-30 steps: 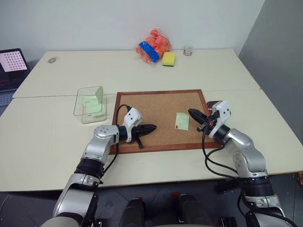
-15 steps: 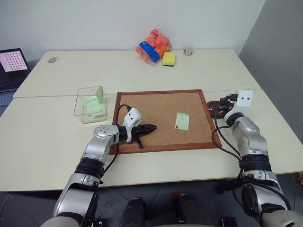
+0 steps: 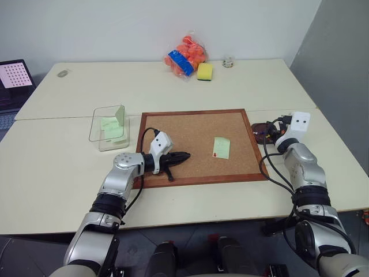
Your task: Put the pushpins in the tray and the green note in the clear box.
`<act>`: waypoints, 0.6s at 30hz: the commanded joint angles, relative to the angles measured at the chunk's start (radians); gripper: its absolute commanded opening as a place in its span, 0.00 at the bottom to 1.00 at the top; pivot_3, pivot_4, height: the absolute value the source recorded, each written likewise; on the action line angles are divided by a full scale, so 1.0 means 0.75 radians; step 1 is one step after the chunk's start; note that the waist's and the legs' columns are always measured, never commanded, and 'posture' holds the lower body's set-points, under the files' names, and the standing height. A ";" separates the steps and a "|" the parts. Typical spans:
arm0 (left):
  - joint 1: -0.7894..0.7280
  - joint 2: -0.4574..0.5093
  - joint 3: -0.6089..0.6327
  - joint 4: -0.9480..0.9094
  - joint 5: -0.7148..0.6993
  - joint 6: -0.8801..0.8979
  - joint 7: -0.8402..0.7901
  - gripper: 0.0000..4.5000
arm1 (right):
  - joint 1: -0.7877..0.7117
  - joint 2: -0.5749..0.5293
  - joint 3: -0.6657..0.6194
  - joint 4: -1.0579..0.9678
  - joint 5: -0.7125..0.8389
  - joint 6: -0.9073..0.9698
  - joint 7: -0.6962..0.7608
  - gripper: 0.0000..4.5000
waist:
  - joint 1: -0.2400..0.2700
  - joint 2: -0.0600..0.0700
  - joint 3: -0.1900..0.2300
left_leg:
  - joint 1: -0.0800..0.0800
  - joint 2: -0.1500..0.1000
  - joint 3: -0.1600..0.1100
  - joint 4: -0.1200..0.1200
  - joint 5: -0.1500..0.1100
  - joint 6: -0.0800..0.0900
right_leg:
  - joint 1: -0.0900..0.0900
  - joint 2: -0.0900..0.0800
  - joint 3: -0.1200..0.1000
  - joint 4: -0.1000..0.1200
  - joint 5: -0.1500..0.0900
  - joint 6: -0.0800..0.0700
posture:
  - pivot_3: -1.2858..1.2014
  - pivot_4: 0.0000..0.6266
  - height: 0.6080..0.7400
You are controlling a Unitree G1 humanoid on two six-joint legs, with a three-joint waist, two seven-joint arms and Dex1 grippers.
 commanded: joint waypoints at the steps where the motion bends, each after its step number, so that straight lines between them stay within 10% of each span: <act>1: 0.011 0.010 -0.008 0.024 0.023 0.009 0.008 0.00 | 0.025 -0.022 0.017 -0.136 0.001 -0.070 0.077 0.76 | 0.000 0.000 0.000 | 0.000 0.000 0.000 0.000 0.000 0.000 | 0.000 0.000 0.000 0.000 0.000 0.000 | 0.52 0.24 1.00; 6: 0.011 0.009 -0.008 0.026 0.023 0.008 0.008 0.00 | 0.157 -0.001 0.140 -0.395 0.085 -0.080 0.367 0.98 | -0.001 0.000 0.000 | 0.000 0.000 0.000 0.000 0.000 0.000 | 0.000 0.001 0.000 -0.001 -0.003 0.004 | 0.52 0.24 1.00; 18: 0.014 0.008 -0.007 0.021 0.022 0.012 0.014 0.00 | 0.329 0.009 0.469 -0.595 0.026 -0.062 0.661 0.98 | 0.001 0.000 0.000 | 0.000 0.000 -0.001 0.001 0.000 0.000 | 0.000 0.001 -0.001 -0.001 -0.003 0.005 | 0.52 0.24 1.00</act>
